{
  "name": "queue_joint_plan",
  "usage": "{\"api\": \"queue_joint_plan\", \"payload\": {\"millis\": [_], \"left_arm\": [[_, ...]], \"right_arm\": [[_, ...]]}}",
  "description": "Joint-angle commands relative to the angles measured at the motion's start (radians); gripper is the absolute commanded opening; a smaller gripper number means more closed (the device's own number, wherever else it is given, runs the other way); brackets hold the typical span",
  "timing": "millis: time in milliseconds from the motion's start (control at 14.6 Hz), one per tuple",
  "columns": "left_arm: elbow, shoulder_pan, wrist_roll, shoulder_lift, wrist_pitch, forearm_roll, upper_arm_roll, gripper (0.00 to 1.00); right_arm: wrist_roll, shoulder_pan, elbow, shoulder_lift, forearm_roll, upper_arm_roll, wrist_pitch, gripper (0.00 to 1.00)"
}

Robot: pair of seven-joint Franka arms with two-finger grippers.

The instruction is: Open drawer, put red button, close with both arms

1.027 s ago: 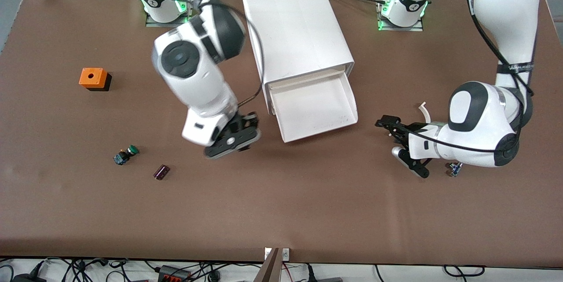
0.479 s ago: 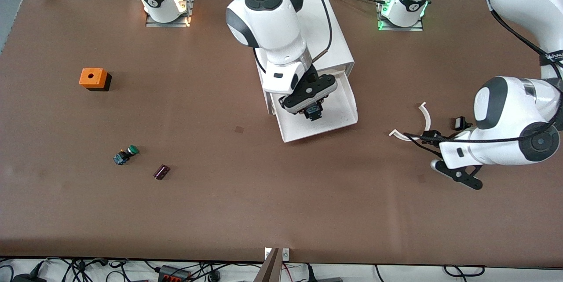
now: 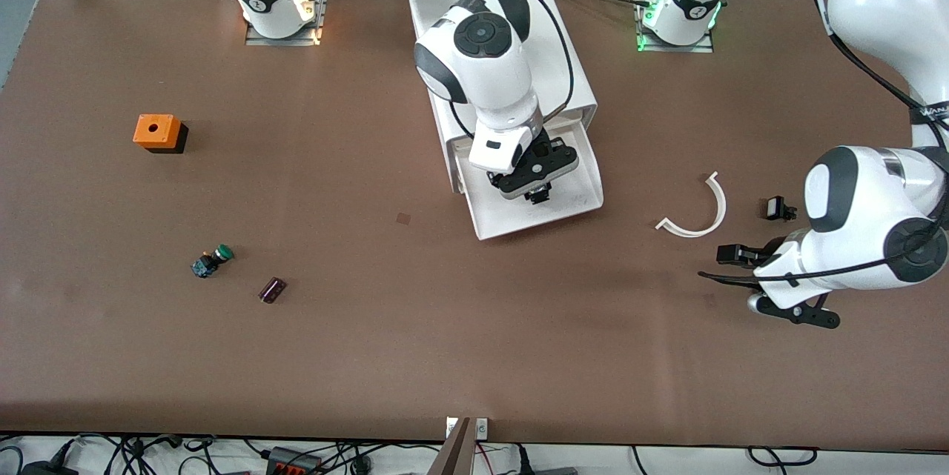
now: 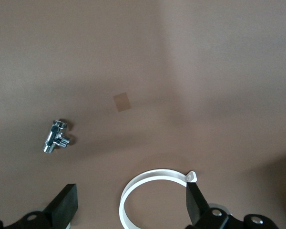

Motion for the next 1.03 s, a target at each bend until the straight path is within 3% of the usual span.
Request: {"api": "queue_joint_plan", "payload": {"millis": [0,548,616,685,753,959], "left_arm": [[-0.015,0.04,-0.009,0.003,-0.001,-0.082,-0.007,1.0],[-0.024,0.032,-0.091,0.005,-0.038,-0.082,-0.007,1.0],[-0.024,0.032,-0.091,0.005,-0.038,-0.082,-0.007,1.0],[-0.024,0.032,-0.092,0.003,-0.038,-0.082,-0.007,1.0],[-0.024,0.032,-0.092,0.003,-0.038,-0.082,-0.007,1.0],[-0.024,0.029,-0.092,0.003,-0.038,-0.083,-0.007,1.0]], "right_arm": [[0.027,0.02,0.033,0.033,-0.023,-0.014,-0.028,0.0],[0.025,0.027,0.035,0.063,-0.04,-0.009,-0.121,0.0],[0.022,0.027,0.036,0.062,-0.04,-0.008,-0.129,0.16],[0.021,0.027,0.038,0.062,-0.041,-0.011,-0.129,0.94],[0.022,0.027,0.038,0.062,-0.041,-0.013,-0.123,1.0],[0.05,0.027,0.044,0.056,-0.04,-0.011,-0.115,1.0]]}}
